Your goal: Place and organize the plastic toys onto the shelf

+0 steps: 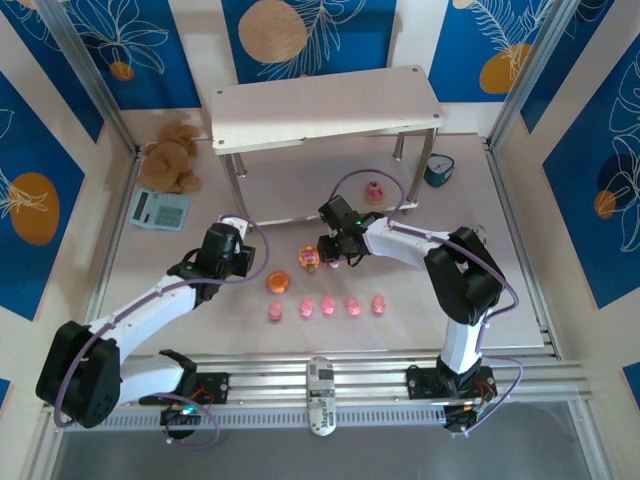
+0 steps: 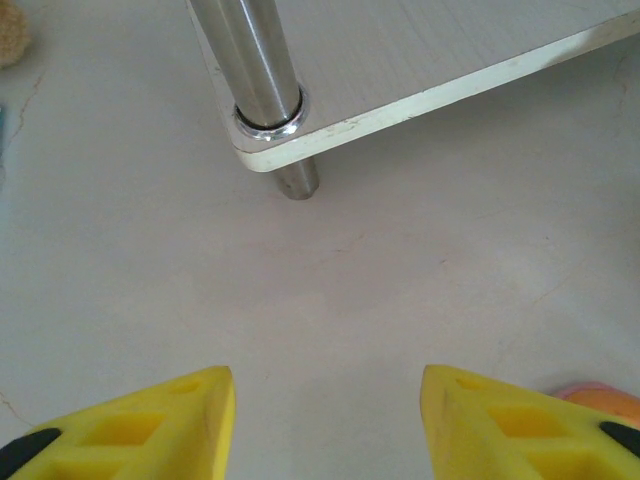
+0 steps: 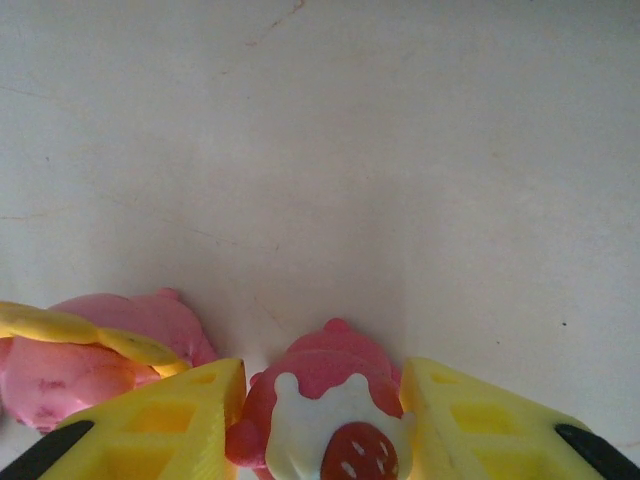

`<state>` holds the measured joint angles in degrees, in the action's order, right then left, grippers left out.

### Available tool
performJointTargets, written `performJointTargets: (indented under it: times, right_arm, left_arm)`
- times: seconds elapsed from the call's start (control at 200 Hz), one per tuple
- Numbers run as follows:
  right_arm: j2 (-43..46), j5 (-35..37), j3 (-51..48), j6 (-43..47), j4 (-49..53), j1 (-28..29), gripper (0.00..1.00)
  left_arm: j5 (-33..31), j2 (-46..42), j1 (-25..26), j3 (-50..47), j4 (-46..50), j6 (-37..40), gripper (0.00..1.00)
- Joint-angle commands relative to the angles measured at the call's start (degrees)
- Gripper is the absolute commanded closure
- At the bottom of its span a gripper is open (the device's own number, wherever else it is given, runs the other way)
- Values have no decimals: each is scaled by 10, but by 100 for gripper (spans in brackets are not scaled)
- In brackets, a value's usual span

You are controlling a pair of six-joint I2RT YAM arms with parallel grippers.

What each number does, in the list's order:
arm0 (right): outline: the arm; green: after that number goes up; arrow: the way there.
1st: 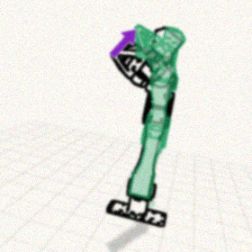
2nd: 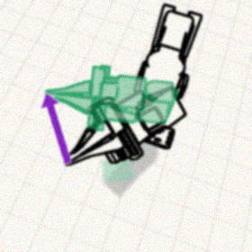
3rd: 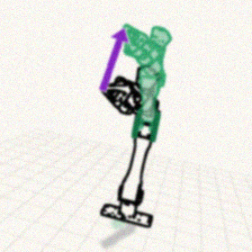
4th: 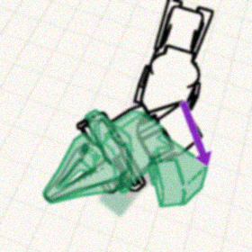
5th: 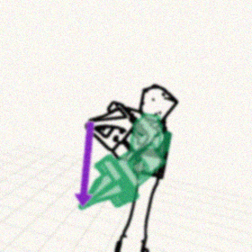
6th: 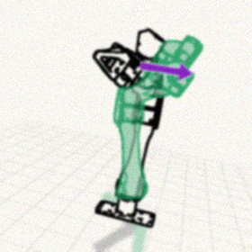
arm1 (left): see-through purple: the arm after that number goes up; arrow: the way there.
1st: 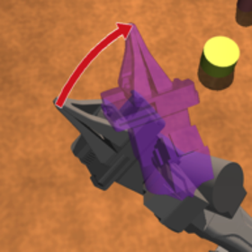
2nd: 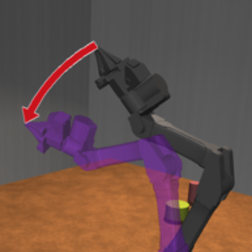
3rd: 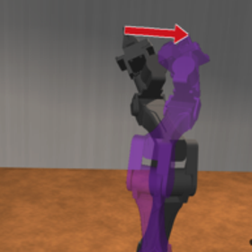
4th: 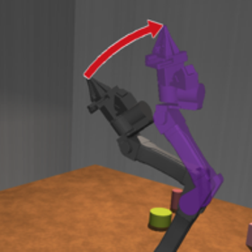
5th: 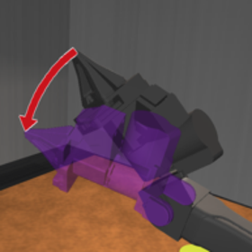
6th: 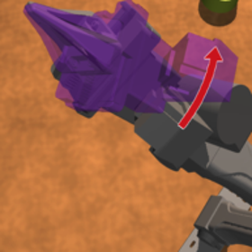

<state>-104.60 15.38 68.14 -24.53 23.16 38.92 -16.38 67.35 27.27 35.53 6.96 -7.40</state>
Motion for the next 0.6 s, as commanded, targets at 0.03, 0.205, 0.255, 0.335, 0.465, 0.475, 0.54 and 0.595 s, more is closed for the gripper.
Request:
performJointTargets:
  times: [0.03, 0.205, 0.255, 0.335, 0.465, 0.475, 0.54, 0.595]
  right_arm:
    - [-6, -13, 5, 3, 9, -2, 79]
    - [11, 5, -5, 11, 6, -2, 88]
    - [18, 10, -3, 15, 8, -4, 89]
    - [26, 14, 4, 24, 14, -9, 89]
    - [36, 21, 24, 39, 24, -20, 89]
    - [36, 20, 26, 41, 25, -22, 89]
    - [40, 24, 39, 49, 29, -28, 89]
    - [43, 26, 49, 56, 32, -34, 89]
  left_arm:
    - [-8, -4, 3, 9, 10, 6, 48]
    - [-7, -5, 4, 9, 9, 5, 48]
    - [-7, -6, 3, 9, 9, 6, 48]
    - [-5, -6, 3, 9, 9, 5, 48]
    - [-5, -6, 3, 10, 9, 6, 48]
    - [-5, -5, 3, 10, 9, 6, 48]
    - [-4, -6, 3, 10, 9, 5, 48]
    - [-5, -7, 3, 11, 10, 5, 48]
